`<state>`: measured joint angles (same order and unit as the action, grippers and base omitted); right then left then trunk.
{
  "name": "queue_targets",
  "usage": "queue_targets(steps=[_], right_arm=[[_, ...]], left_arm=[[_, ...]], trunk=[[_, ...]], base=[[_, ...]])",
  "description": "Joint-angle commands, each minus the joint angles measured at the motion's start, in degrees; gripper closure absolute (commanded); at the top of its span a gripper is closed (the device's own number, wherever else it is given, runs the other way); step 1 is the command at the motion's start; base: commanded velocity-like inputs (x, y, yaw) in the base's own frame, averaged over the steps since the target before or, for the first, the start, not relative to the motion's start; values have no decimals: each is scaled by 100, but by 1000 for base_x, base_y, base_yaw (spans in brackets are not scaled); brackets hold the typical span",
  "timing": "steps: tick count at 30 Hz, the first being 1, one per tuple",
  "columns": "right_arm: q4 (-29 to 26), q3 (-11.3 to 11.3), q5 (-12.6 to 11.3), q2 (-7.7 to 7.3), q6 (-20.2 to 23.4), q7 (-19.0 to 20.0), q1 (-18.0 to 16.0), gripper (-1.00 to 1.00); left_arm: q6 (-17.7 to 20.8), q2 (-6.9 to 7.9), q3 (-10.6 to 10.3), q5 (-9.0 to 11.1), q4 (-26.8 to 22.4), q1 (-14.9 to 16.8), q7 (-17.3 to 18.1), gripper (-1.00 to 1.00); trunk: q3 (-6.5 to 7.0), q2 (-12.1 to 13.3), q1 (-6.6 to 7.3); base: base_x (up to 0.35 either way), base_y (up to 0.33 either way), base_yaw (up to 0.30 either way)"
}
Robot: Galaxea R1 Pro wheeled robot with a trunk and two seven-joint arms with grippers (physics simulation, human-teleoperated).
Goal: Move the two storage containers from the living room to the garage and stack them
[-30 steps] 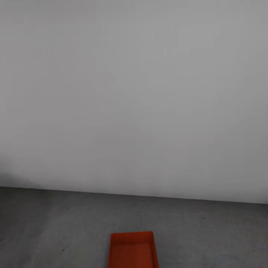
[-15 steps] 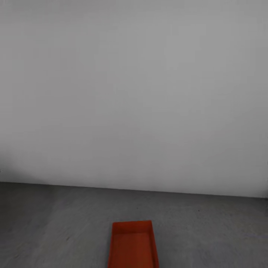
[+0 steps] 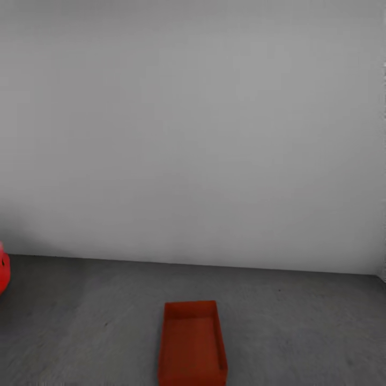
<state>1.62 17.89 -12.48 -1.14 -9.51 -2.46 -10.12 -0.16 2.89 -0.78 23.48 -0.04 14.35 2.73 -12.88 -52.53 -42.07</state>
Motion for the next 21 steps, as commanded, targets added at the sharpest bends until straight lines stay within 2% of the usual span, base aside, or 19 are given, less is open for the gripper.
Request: queue_targets(steps=[1,8,14,21], right_arm=[[18,48,-56,2,-33,0,-7,-100],[19,48,-82,11,-33,16,-7,-100],[15,40,-88,24,-28,13,-7,-100],[18,39,-95,26,-25,9,-7,-100]], left_arm=[[1,2,-10,43,4,5,26,-100],[7,1,-11,43,4,5,26,-100],[-18,1,-10,43,4,6,27,-100],[-35,1,-17,43,4,6,26,-100]], trunk=[[-8,-7,3],[-8,-7,3],[-8,-7,3],[-8,-7,3]], base=[[-346,0,0],[-346,3,-19],[-313,118,-200],[-59,38,-272]])
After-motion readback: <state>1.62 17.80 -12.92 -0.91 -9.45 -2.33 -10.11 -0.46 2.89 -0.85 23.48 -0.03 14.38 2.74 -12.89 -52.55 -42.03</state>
